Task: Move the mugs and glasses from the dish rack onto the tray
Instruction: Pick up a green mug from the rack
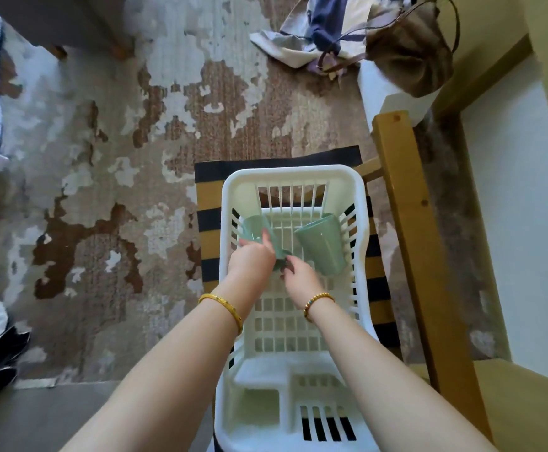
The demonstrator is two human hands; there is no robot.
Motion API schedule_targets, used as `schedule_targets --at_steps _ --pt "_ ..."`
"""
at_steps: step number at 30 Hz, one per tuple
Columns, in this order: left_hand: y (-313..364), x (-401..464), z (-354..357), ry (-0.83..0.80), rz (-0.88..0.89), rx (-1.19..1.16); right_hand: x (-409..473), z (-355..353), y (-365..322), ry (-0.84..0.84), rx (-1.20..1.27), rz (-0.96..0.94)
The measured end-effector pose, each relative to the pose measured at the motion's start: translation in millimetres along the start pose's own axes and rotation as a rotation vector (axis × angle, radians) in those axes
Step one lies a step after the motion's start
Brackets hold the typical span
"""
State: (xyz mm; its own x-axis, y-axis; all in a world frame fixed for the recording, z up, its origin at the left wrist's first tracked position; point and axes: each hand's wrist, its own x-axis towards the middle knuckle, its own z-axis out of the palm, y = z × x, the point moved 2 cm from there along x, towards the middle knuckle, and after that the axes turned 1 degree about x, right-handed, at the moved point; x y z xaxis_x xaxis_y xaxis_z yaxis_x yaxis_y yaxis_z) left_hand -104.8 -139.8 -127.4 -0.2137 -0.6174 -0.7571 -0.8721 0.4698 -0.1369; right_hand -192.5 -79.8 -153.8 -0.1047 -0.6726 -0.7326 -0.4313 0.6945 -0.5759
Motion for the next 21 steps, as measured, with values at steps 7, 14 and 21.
schedule_targets --at_steps 7,14,21 --pt "-17.9 -31.7 -16.9 0.063 -0.073 -0.207 -24.8 -12.0 -5.6 0.029 0.272 0.084" --pt "-39.9 -94.6 -7.4 0.326 0.001 -0.740 -82.5 -29.1 -43.3 0.227 0.697 0.120" --pt "-51.2 -177.1 -29.5 0.361 0.154 -1.159 -156.5 -45.6 -82.2 0.195 0.729 0.094"
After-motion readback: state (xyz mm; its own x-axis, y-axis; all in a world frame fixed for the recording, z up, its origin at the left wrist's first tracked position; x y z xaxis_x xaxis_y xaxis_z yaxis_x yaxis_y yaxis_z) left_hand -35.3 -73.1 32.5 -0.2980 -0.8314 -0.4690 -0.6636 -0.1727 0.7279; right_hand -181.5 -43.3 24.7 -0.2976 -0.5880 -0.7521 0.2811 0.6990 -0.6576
